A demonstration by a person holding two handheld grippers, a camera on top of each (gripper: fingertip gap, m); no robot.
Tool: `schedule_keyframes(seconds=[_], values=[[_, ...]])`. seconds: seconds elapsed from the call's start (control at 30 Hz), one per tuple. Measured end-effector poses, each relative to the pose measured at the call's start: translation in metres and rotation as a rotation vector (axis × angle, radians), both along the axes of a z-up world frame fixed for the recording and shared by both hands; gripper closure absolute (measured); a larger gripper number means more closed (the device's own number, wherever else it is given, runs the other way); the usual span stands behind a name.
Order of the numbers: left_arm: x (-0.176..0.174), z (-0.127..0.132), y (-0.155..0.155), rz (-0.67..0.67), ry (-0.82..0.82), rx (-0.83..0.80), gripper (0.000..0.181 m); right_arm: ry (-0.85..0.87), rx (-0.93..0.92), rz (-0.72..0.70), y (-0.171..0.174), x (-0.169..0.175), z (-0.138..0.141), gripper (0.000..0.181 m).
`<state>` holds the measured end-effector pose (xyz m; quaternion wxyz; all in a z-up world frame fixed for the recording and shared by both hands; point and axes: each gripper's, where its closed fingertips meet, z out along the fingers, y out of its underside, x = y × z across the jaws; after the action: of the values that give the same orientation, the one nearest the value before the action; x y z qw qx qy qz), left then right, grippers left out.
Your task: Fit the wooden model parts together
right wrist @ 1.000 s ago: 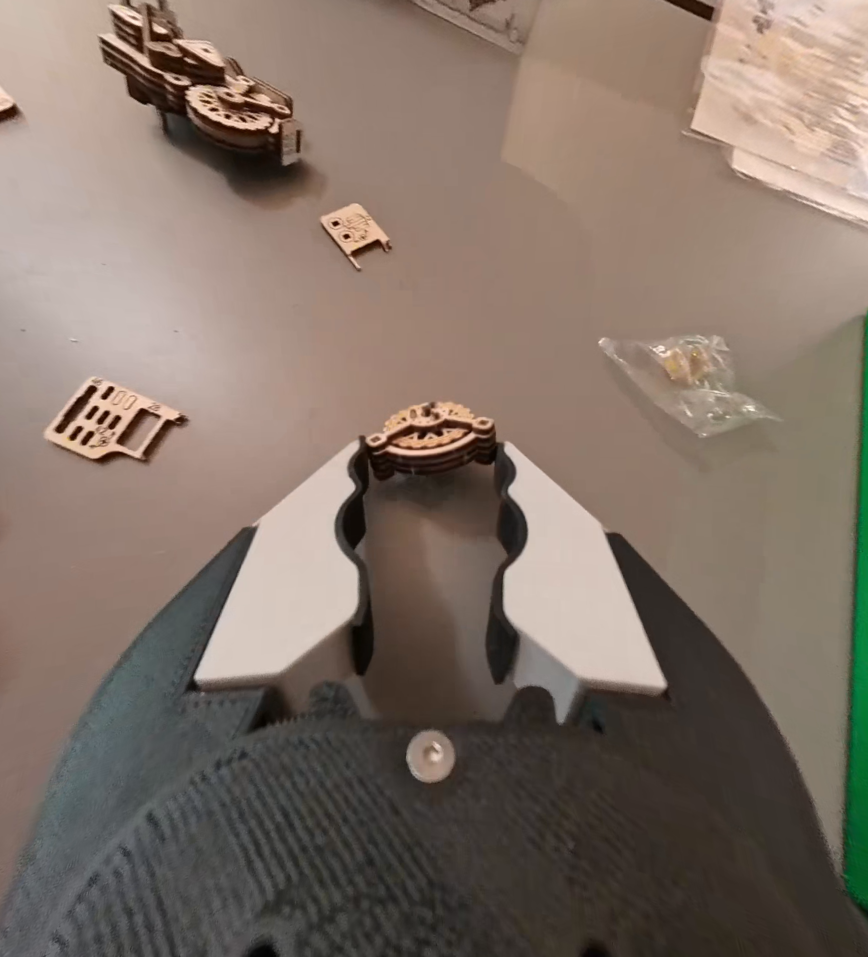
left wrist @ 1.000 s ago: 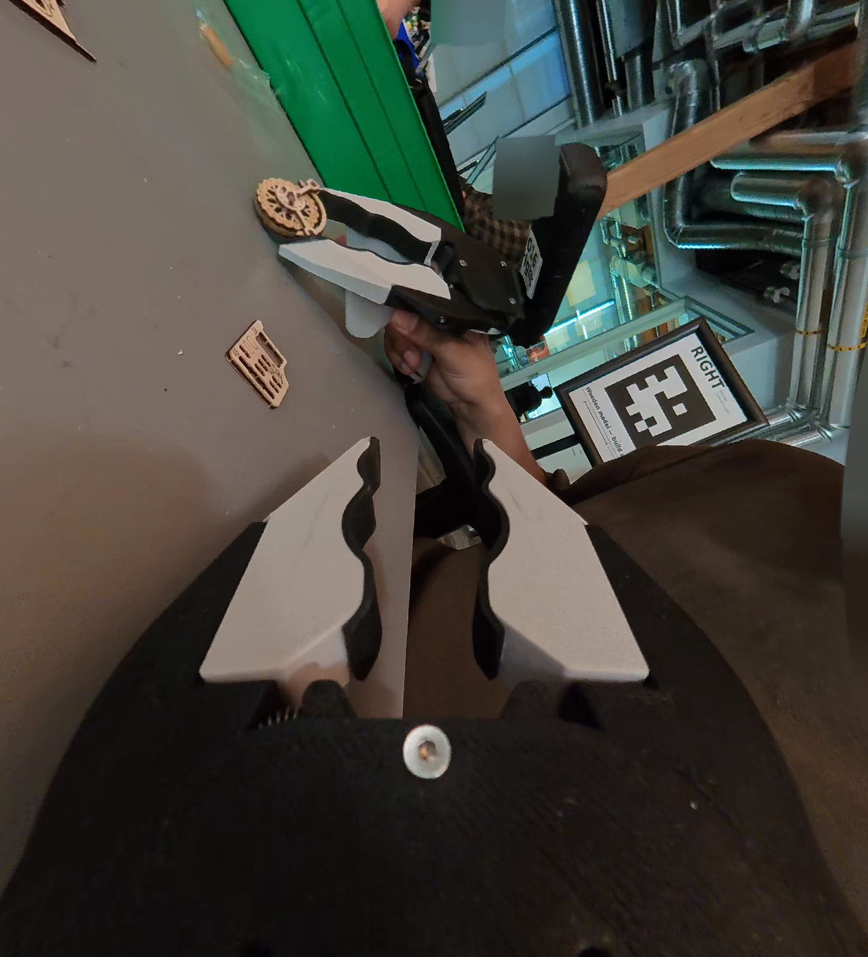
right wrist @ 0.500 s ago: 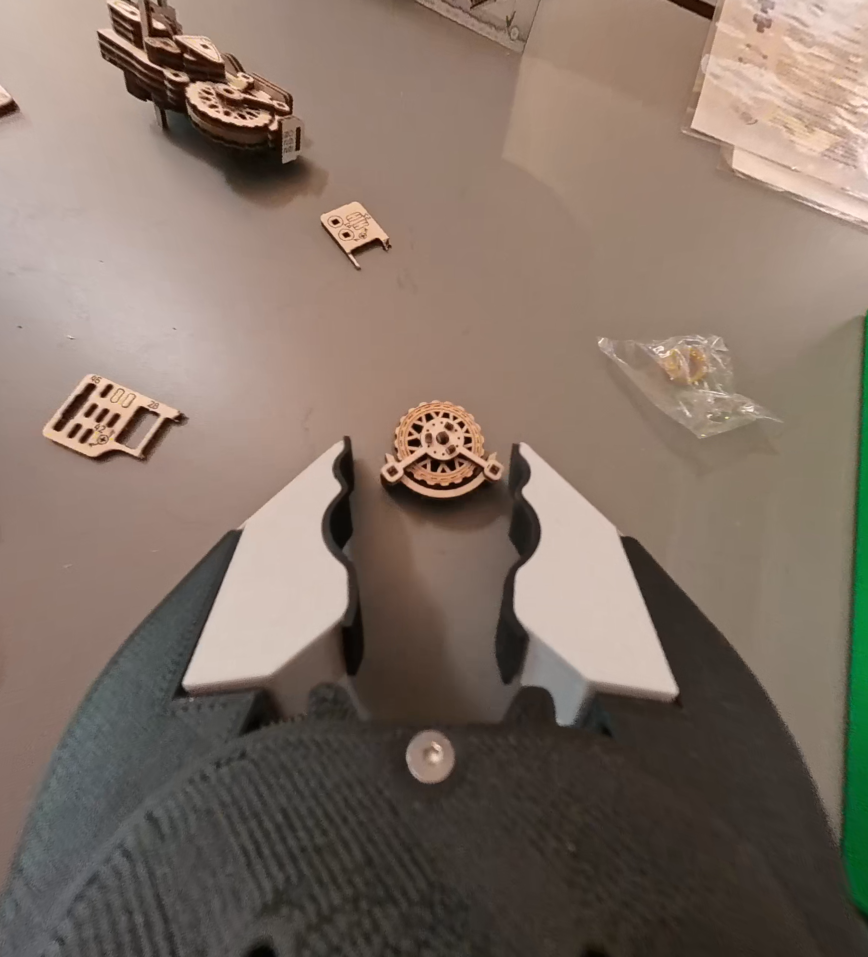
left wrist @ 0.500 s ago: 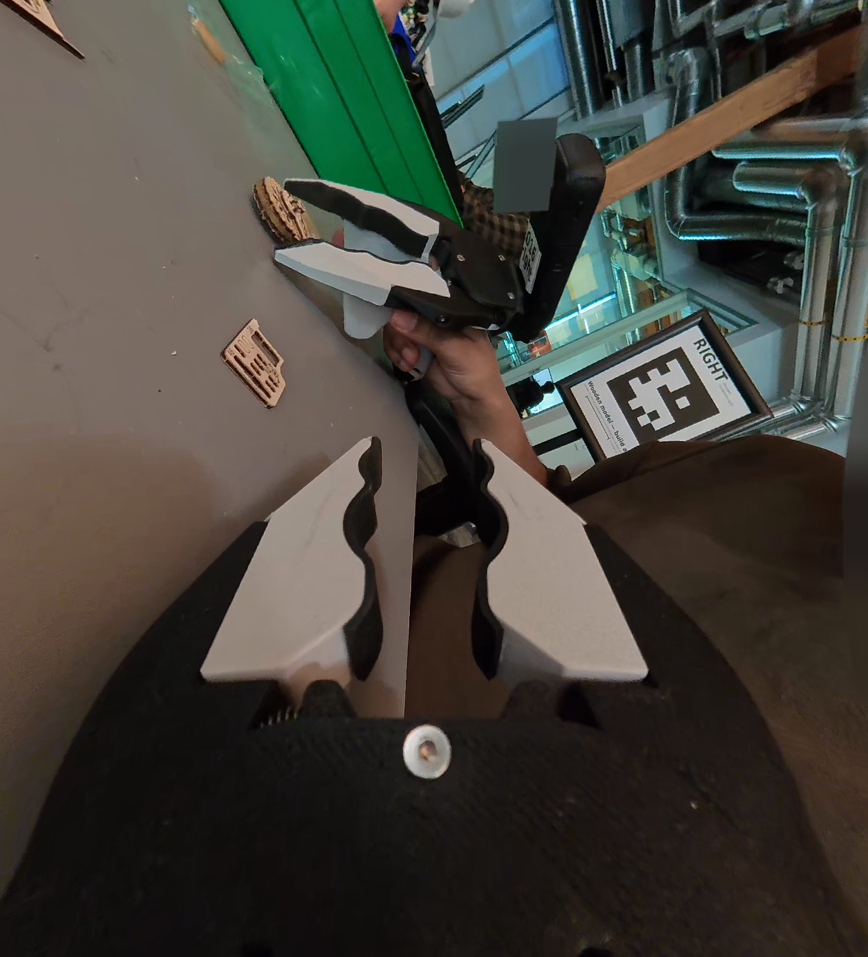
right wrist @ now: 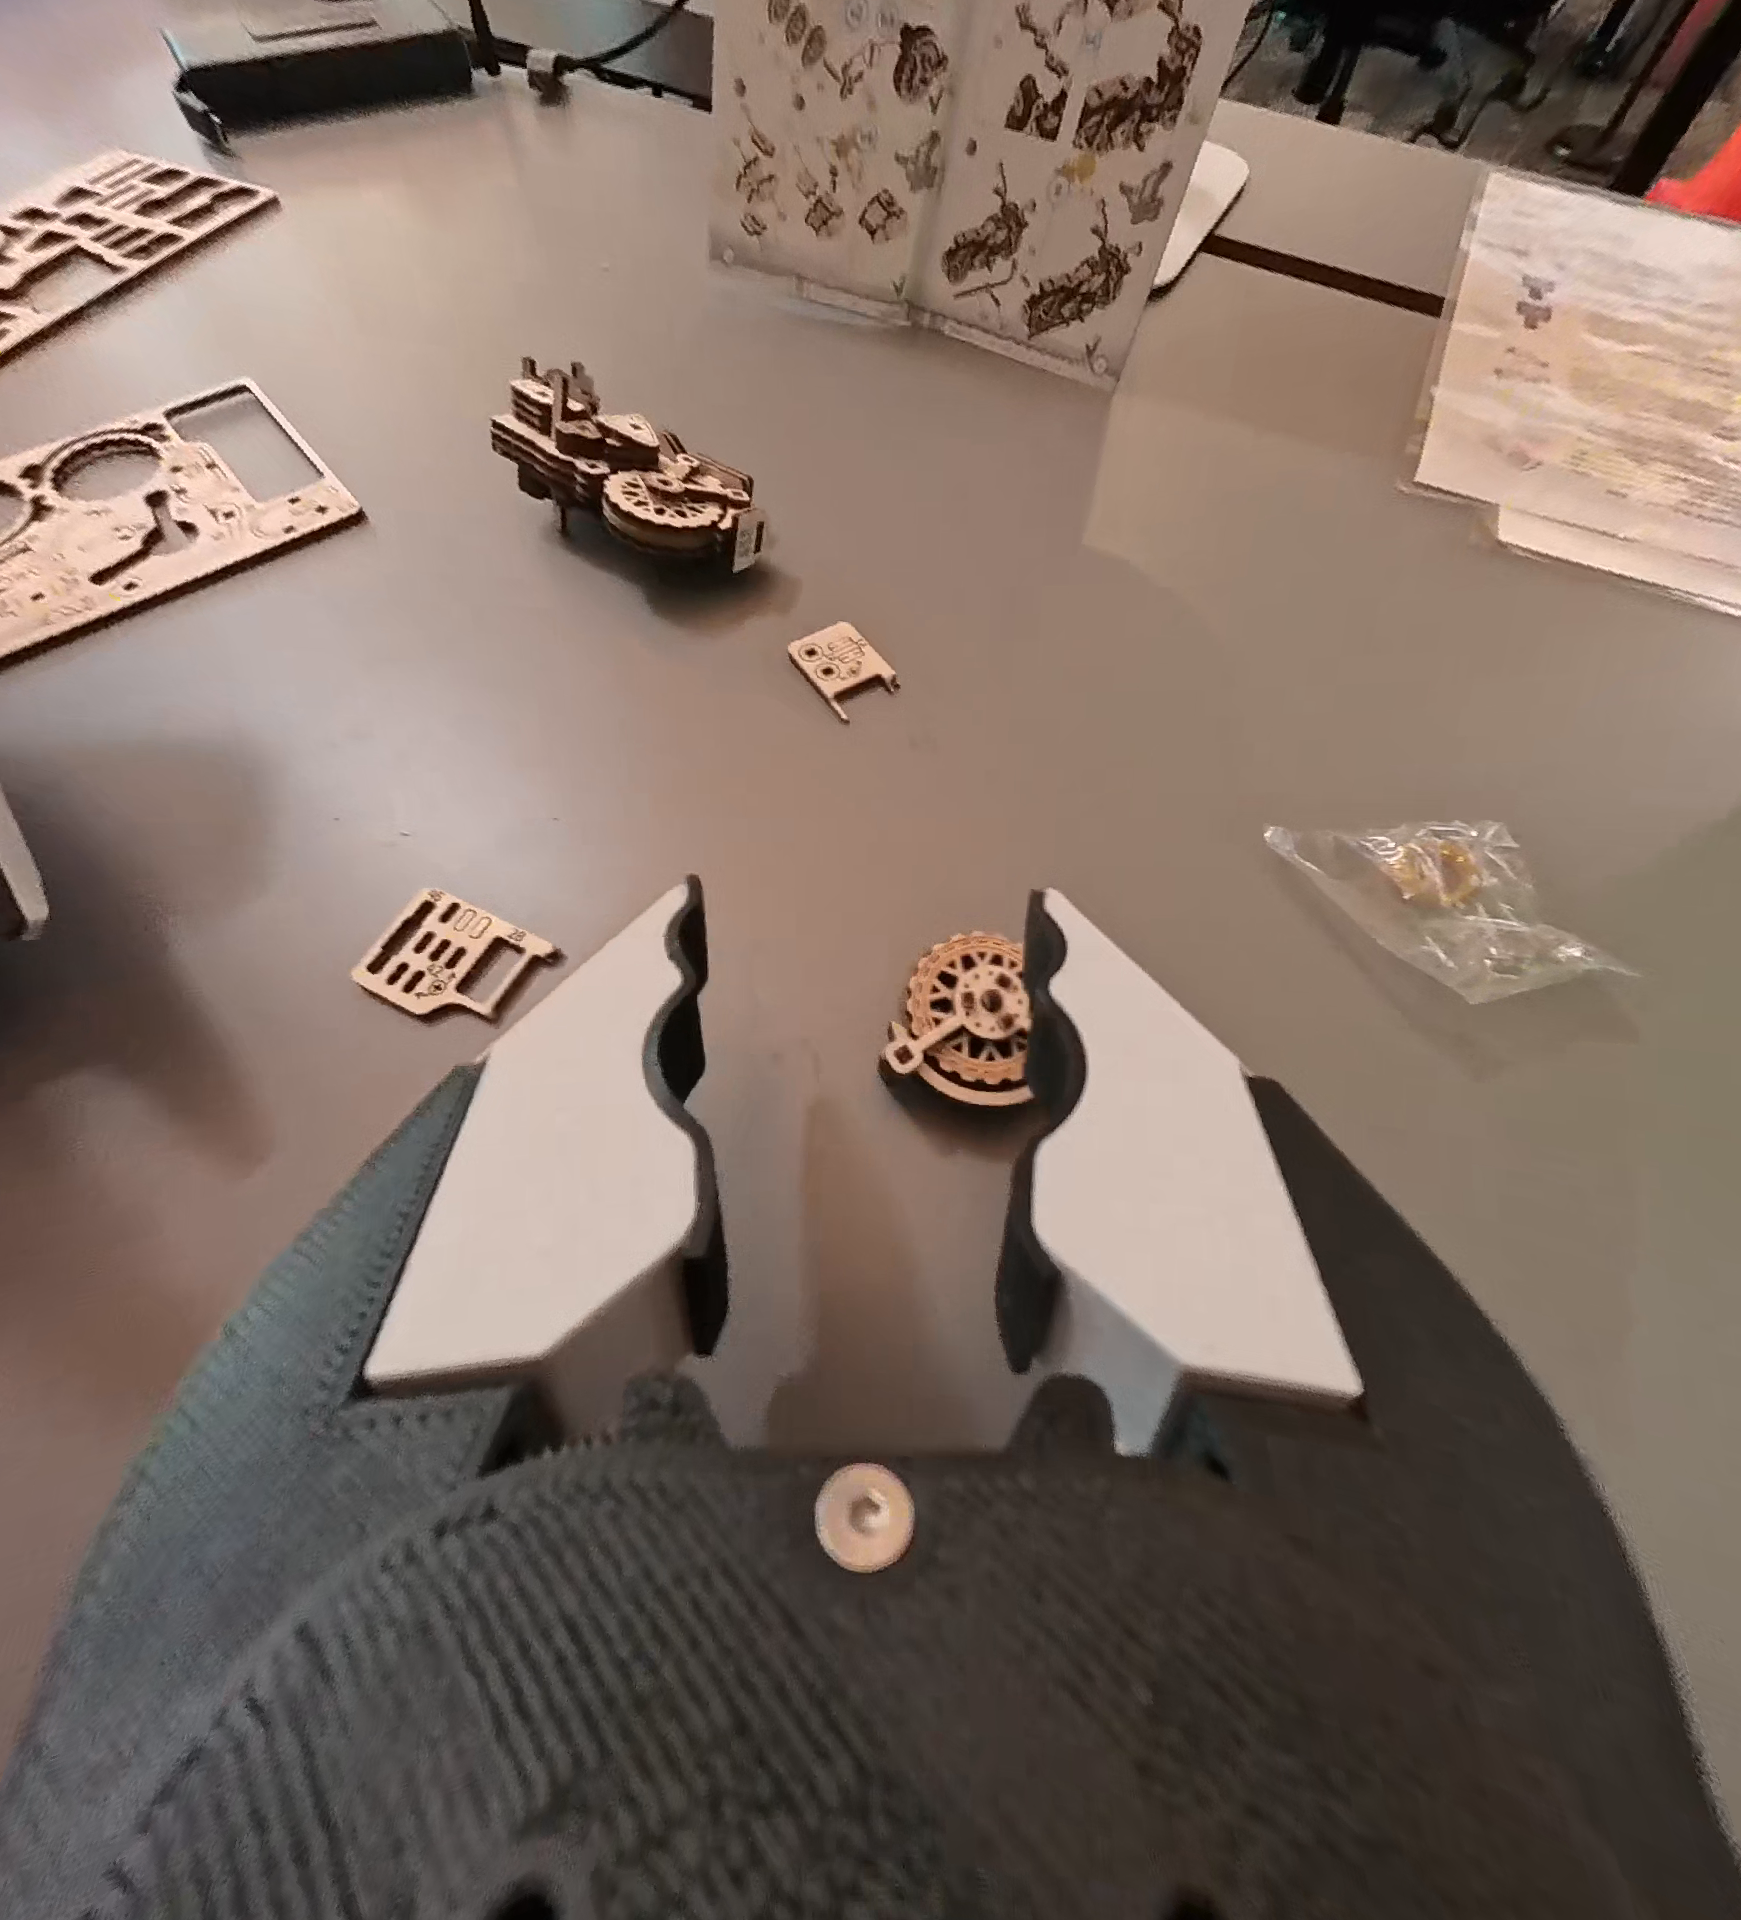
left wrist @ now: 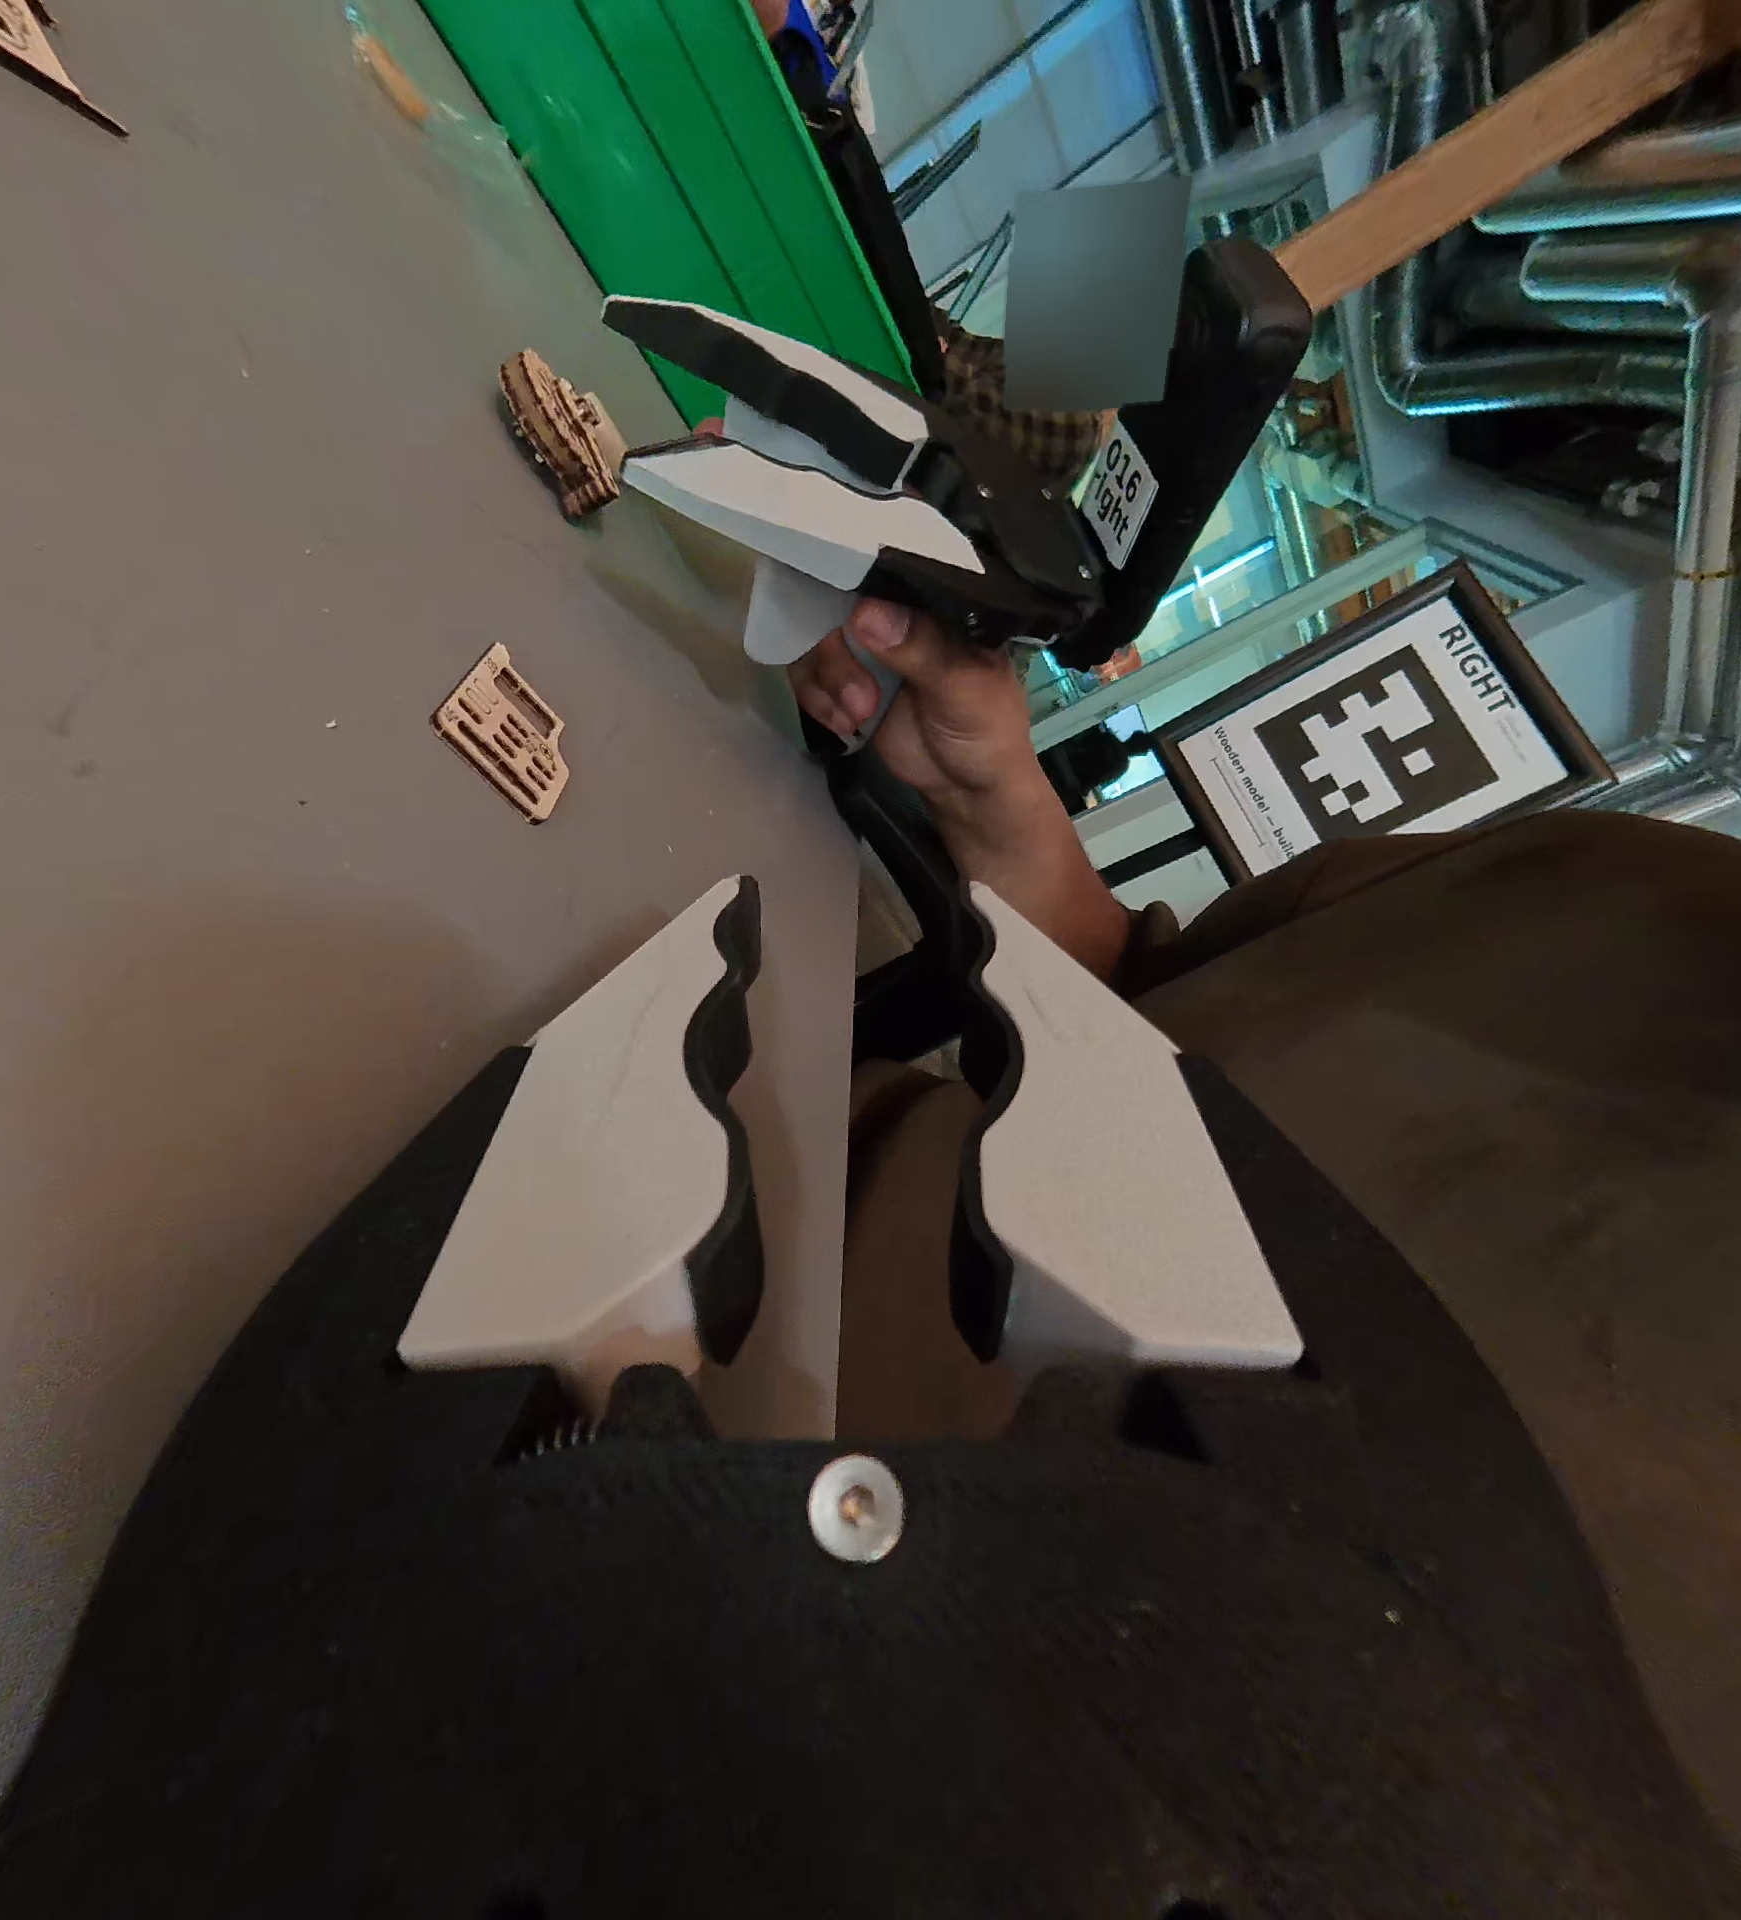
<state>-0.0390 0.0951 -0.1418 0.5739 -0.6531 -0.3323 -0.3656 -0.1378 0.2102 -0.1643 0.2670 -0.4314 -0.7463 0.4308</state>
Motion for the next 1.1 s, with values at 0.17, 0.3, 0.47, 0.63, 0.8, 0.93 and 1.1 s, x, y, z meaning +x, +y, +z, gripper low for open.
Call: schedule_keyframes(seconds=[0.17, 0.3, 0.47, 0.63, 0.8, 0.93, 1.1], values=[[-0.003, 0.002, -0.001, 0.017, 0.033, 0.0, 0.148, 0.023, -0.055, 0.042, -0.014, 0.005, 0.008, 0.124], [-0.025, 0.007, -0.009, 0.127, 0.072, -0.025, 0.146, 0.014, -0.218, 0.099, -0.041, 0.012, 0.024, 0.125], [-0.072, 0.024, -0.028, 0.318, 0.176, -0.053, 0.146, -0.098, -0.428, 0.183, -0.073, 0.021, 0.029, 0.122], [-0.068, 0.011, -0.02, 0.339, 0.263, -0.105, 0.145, -0.084, -0.377, 0.192, -0.072, 0.021, 0.021, 0.124], [-0.059, 0.004, -0.007, 0.326, 0.346, -0.133, 0.126, -0.081, -0.339, 0.227, -0.079, 0.023, 0.016, 0.124], [-0.061, 0.016, 0.001, 0.302, 0.292, -0.074, 0.102, -0.088, -0.357, 0.246, -0.085, 0.023, 0.017, 0.124], [-0.072, 0.02, -0.003, 0.308, 0.324, -0.06, 0.095, -0.141, -0.416, 0.246, -0.087, 0.018, 0.015, 0.131]])
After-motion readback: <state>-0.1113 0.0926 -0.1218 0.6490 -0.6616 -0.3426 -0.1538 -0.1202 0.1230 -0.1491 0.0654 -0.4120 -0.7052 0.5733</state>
